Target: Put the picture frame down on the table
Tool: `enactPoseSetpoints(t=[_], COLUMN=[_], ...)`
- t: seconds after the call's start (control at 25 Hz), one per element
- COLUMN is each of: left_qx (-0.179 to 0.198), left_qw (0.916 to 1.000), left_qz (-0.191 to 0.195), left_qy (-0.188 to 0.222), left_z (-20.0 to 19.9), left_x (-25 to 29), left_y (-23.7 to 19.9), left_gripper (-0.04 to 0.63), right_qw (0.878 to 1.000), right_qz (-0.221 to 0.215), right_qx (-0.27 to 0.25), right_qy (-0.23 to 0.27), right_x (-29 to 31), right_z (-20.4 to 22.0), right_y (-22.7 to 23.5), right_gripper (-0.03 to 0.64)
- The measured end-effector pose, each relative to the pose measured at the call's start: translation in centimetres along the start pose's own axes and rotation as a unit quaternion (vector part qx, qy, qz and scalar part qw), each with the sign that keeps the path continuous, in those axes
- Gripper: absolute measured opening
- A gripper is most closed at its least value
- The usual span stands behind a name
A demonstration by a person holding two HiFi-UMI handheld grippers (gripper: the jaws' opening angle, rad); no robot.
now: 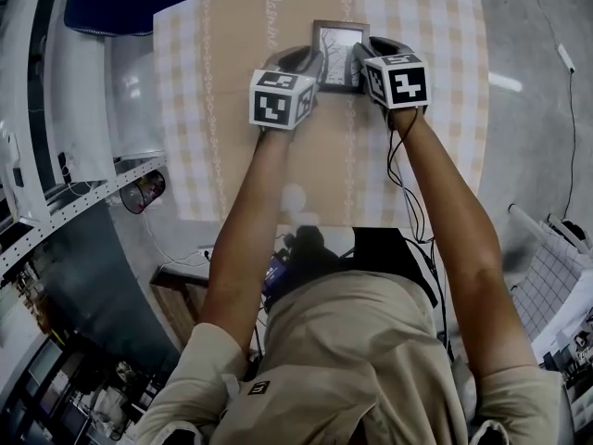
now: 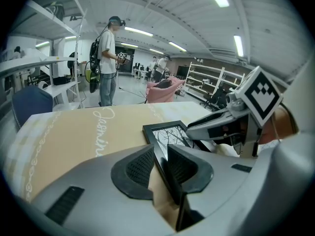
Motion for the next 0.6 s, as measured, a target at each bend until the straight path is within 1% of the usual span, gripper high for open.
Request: enactPoseSetpoints(t=[0.12,0.28,0.44,0.6], left_qx=[0.002,0.006,0.016,0.026], left_qw=[1.0,0.9997,0.9983,0.9952], left_qz=[0.0,0.001,0.009,0.023], left_qy=[0.007,0.024,0.055,0.092], left_z=[-0.5,-1.4,-3.4,-5.5], left_x=[-1.1,-3.3,-6.2,-10.2], left_y=[-0.1,-0.1,0.1,0.6], left_gripper=[0.087,0.075,0.054,0.039], right_qw=[1.0,0.999,0.998,0.996], right_qz=[-0.003,-0.007,-0.009,-0.012], right_qx=[0.016,0.015,0.004,-0.008], right_qy=[0.01,0.03,0.058,0.084], right_x=[-0.7,-2.5,-4.9,-8.2], right_z=[-0.2,-1.3,-3.2,-4.9], right_y=[-0.2,-1.1,-2.7,-5.0], right_gripper=[0.12,0.117,0.085,0.058])
Point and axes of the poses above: the fingertips, and each gripper's own axes: x forward along the fingers, y to its right, z out of its underside, the point moved 5 cm from there along -x, backward along the fingers, and after that the axes turned 4 degrees about -z, right-handed, at the moved point
